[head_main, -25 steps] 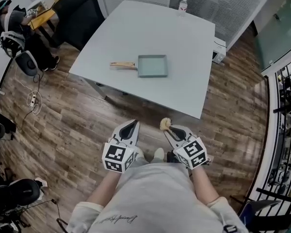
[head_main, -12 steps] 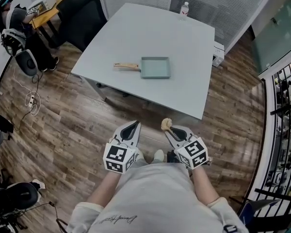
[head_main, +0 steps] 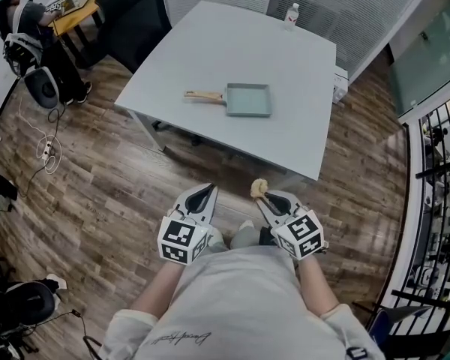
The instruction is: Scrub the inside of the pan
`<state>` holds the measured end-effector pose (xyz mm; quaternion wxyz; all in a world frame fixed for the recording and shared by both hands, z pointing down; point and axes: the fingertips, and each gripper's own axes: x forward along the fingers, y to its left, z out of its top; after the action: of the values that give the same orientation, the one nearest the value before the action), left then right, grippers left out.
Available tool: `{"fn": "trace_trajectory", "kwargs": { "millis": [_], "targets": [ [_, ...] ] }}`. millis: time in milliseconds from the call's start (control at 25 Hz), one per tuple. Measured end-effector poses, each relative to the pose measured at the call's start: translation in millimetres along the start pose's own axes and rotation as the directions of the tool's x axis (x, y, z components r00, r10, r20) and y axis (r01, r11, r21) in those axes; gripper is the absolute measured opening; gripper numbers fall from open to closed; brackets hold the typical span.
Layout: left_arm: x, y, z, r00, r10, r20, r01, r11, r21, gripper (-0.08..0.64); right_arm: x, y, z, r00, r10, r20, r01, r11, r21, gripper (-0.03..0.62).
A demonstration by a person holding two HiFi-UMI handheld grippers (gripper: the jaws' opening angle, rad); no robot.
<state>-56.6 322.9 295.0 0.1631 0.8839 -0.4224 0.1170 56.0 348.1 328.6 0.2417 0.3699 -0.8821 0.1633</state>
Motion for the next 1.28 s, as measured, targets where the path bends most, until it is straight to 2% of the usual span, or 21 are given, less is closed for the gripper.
{"fn": "trace_trajectory", "kwargs": {
  "millis": [240,640,880,1280],
  "targets": [
    [3.5,5.0,-3.5,1.000,-0.016,-0.009,0.016,1.000,-0.003,0.011,5.6,1.8,0.1,1.000,0.000,-0.007,0.000,1.000,0.000,0.069],
    [40.3,24.8,4.0,1.000,-0.002,-0.011,0.002,1.000,-0.008,0.011,35.2,-29.4,11.4,0.999,0.048,-0.003,-0.048,0.999,-0.012,0.069],
    [80.1,55.4,16.3,0.999,0.031,-0.024,-0.032,0.999,-0.031,0.011,67.3,-68.3,29.7,0.996,0.086,-0.011,-0.086,0.996,-0.016,0.069],
    [159.2,98.6,63.1,0.998,0.069,-0.011,-0.069,0.998,-0.011,0.011,116.5,-157.8,83.4,0.994,0.106,0.022,-0.104,0.993,-0.052,0.069]
  ]
}}
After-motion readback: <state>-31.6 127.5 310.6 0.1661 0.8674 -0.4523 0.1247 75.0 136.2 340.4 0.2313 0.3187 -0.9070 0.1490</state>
